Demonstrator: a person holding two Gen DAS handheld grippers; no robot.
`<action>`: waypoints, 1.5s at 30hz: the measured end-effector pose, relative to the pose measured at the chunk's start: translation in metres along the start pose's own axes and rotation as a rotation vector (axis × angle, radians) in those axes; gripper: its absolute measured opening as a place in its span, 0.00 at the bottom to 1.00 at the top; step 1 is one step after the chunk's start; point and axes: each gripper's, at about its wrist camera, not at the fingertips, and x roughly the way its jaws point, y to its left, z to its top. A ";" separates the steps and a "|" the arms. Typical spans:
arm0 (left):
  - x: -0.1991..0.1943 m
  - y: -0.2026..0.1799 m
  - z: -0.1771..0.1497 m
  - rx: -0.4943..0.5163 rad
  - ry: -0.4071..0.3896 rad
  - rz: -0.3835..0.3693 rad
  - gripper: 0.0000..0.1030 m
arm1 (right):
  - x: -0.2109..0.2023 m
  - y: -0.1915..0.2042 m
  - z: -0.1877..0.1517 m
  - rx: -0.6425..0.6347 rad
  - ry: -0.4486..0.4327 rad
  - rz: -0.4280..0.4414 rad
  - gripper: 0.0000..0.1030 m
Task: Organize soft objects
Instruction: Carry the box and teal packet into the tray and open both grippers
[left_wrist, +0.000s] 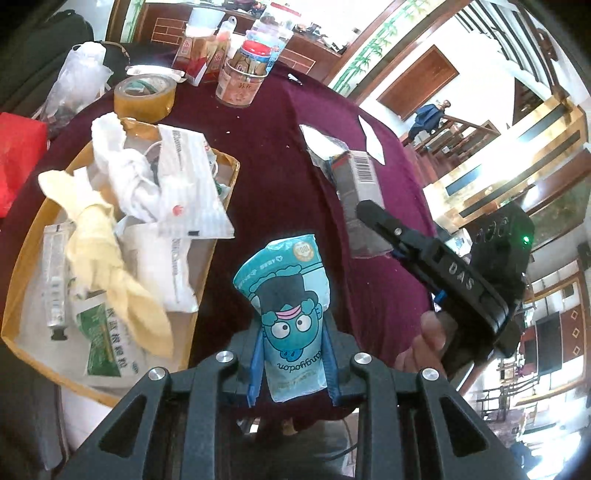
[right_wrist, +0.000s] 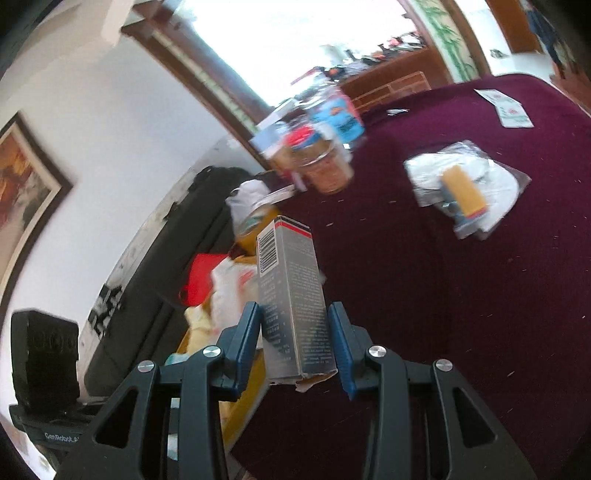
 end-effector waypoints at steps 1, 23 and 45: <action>-0.003 0.002 -0.002 0.002 -0.002 -0.007 0.27 | 0.001 0.007 -0.003 -0.003 0.002 0.001 0.36; -0.088 0.099 -0.017 -0.156 -0.173 0.016 0.27 | 0.054 0.085 -0.032 -0.146 0.107 0.097 0.37; -0.013 0.137 -0.020 -0.113 -0.044 0.145 0.53 | 0.127 0.123 -0.054 -0.188 0.221 0.019 0.50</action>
